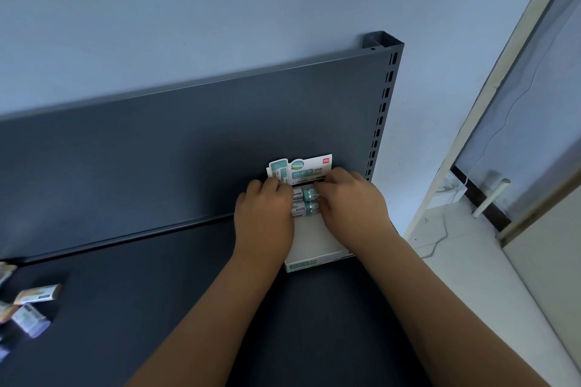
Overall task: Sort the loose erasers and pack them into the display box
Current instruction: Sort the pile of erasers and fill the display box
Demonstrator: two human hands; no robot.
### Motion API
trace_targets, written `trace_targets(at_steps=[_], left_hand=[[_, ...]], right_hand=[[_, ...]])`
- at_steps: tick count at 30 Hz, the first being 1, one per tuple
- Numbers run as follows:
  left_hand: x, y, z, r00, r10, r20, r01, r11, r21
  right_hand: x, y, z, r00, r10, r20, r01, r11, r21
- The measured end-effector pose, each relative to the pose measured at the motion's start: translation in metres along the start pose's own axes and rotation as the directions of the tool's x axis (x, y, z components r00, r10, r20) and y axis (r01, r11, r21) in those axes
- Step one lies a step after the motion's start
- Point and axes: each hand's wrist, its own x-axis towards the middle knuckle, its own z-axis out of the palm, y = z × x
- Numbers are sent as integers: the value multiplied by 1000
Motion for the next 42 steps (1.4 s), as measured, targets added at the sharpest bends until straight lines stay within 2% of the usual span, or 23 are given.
trace_targets(at_steps=[4,9,16,22,29,34,42], left_hand=[[-2,-5,5,999,44,2,-44,999,-7],[-5,-1,3,1000,-30,5,30,998,55],[-6,0,2,997,-79,-24,79,997,12],[-5,-4,6,999,-37,-2,37,998,-59],[-3,-10,8,997,-43,67,52,988,-144],[-3,-12,8,992,-47,118,73,970,-230],[-3,-5,7,990,-32,137,58,980,-193]], right_hand=[[0,-2,1,1000,10,-26,-10,1000,11],[-1,-3,4,996,59,-62,-56,997,45],[-1,-7,3,990,110,-89,-103,991,82],[6,-6,2,993,104,-53,-100,992,82],[2,0,-5,998,39,50,-44,993,112],[1,6,-5,997,42,65,-51,989,136],[-4,3,-2,997,47,58,-54,991,119]])
